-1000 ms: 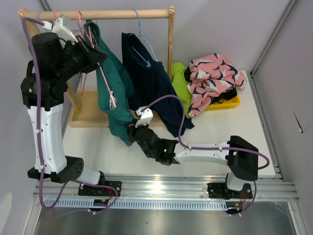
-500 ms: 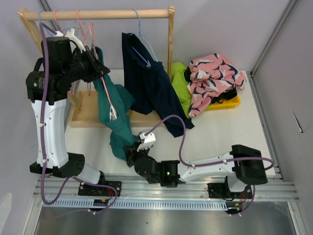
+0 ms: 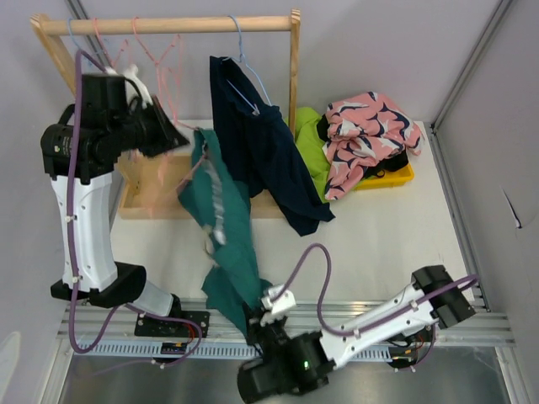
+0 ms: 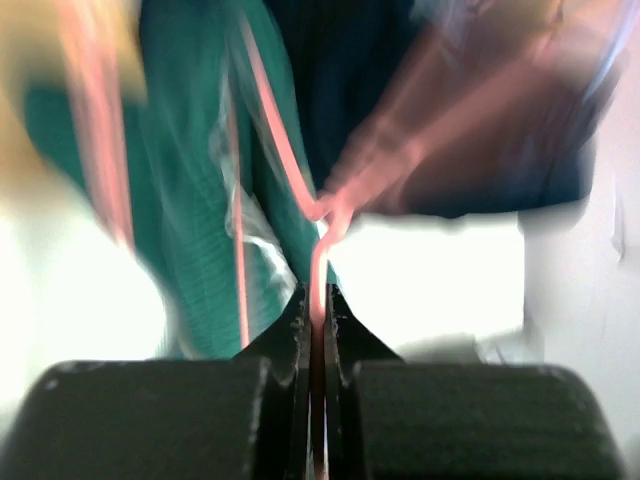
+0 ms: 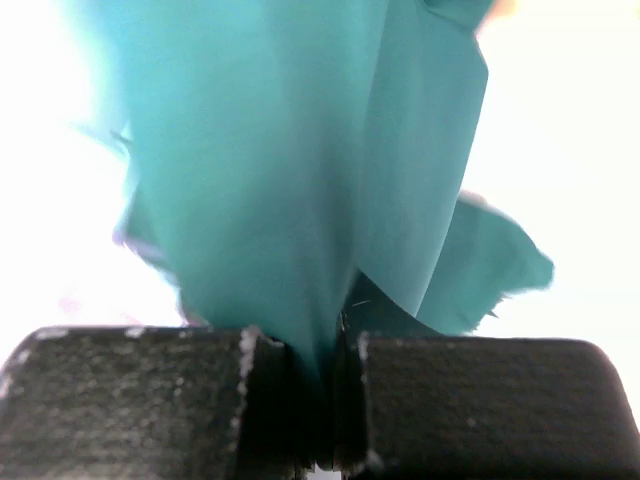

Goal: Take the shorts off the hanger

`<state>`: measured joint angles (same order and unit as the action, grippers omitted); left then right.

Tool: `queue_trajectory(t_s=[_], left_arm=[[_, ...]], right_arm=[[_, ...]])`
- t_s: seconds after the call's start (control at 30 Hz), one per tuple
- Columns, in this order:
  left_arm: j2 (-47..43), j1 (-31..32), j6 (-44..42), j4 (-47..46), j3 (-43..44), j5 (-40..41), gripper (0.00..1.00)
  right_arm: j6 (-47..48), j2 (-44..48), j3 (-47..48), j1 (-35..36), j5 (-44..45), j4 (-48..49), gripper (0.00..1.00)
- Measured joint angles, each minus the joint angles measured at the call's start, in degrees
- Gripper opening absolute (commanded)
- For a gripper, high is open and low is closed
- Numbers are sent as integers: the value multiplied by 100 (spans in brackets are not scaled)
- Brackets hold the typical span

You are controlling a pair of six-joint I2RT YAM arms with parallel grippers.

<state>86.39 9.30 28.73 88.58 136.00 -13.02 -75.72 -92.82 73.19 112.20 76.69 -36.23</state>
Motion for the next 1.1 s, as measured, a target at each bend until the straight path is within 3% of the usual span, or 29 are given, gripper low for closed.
queue_trajectory(t_s=[0.07, 0.2, 0.37, 0.57, 0.67, 0.77, 0.9, 0.97, 1.1], left_arm=[[63, -81, -142, -905, 173, 227, 0], [83, -28, -378, -1051, 223, -52, 0], [149, -26, -459, -1198, 223, -76, 0], [-81, -11, -474, -1788, -37, 48, 0], [-595, 79, -470, -2411, -743, 354, 0], [-1154, 247, -470, -3005, -1419, 636, 0], [-1834, 431, -481, -3355, -2085, 822, 0], [-2094, 446, -481, -3427, -2352, 863, 0], [-2238, 446, -525, -3429, -2492, 885, 0]], right_arm=[[-988, -249, 103, 450, -44, -1322, 0], [-2465, -874, 103, 1008, 254, -3108, 0], [-3171, -887, 122, 1069, 326, -3947, 0], [-2868, -879, 516, 382, 505, -4131, 0], [-2076, -874, 999, -240, 516, -4124, 0], [-573, -874, 1659, -903, 522, -3823, 0], [3460, -848, 1965, -1893, 76, -1252, 0], [4977, -909, 1971, -2249, -352, -225, 0], [6747, -1134, 2511, -2835, -1569, 682, 0]])
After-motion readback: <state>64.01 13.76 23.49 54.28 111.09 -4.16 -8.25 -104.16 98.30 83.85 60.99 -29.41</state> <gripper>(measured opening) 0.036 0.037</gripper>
